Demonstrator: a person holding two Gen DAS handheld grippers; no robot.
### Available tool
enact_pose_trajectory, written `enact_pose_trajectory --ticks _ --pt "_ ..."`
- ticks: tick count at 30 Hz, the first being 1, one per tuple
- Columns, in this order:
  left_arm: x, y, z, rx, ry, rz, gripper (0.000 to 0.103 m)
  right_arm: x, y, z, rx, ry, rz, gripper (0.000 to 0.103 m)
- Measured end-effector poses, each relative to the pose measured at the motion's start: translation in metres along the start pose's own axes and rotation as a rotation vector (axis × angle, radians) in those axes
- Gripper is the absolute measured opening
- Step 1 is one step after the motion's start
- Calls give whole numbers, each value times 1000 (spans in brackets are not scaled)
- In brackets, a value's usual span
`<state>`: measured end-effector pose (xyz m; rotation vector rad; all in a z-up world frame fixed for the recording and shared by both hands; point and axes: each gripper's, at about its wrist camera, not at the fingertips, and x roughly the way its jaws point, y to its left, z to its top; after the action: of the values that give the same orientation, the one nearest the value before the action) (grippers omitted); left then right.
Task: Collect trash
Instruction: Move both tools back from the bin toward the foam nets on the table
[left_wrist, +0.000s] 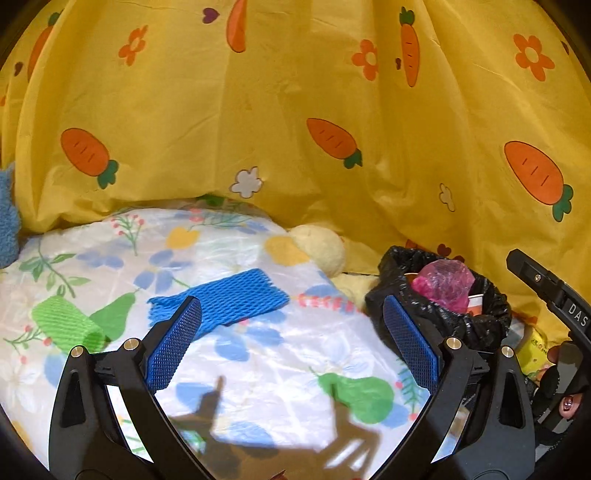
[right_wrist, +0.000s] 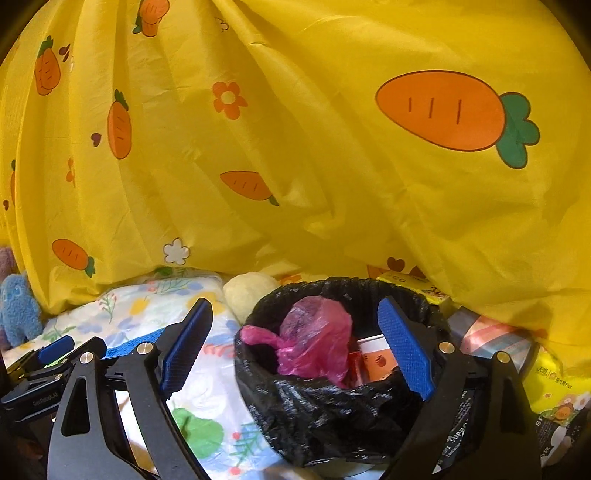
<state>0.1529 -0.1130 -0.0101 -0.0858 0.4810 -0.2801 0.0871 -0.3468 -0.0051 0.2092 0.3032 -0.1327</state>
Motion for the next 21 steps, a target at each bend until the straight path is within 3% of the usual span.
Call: enact_pose_trajectory --ticks 13,21 --pt "-50 111 -10 -91 -32 237 97 29 116 -30 -138 109 178 88" --pt "-56 163 -3 -137 -31 351 97 85 179 -41 -205 225 202 88"
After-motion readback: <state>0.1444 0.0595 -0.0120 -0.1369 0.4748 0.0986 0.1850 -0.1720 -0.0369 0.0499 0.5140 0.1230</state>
